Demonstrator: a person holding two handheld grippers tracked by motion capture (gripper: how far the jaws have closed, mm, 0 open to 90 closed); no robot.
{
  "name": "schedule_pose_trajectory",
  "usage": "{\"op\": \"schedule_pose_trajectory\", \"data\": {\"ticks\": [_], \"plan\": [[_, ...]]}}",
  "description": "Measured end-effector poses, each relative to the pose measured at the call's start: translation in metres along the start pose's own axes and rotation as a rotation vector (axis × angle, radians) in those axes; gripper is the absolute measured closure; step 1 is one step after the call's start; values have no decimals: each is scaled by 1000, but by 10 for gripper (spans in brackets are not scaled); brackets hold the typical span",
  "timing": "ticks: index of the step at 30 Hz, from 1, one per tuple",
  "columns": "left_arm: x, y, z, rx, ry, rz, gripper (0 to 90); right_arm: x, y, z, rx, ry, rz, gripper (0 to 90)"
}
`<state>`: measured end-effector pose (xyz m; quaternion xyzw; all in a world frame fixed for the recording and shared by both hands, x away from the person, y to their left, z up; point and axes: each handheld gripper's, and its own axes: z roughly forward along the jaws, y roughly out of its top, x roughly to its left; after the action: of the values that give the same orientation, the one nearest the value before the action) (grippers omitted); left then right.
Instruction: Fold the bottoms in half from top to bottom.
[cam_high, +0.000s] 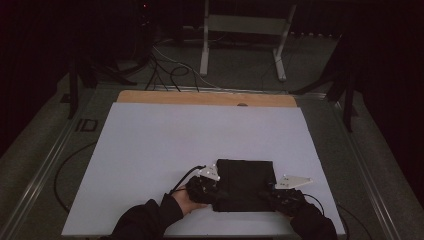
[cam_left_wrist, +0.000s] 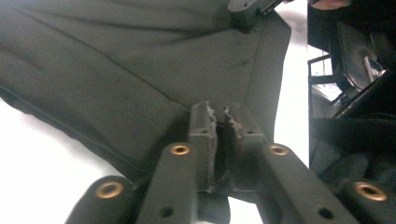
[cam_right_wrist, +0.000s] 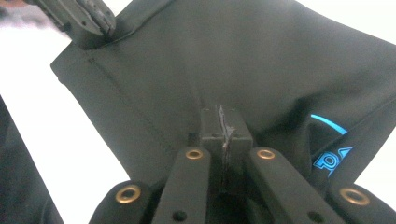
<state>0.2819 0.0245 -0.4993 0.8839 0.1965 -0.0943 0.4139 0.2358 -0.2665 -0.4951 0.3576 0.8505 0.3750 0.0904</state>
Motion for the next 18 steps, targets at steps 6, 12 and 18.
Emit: {"op": "schedule_pose_trajectory", "data": {"ticks": [6, 12, 18], "plan": [[-1, 3, -3, -16, -15, 3, 623, 0, 4, -1, -9, -7, -2, 771], [0, 6, -5, -27, -13, -1, 523, 0, 9, -4, -32, -3, 8, 589], [-1, 10, -10, -40, 21, 2, 307, -4, 15, -6, -38, 13, 38, 384]]}}
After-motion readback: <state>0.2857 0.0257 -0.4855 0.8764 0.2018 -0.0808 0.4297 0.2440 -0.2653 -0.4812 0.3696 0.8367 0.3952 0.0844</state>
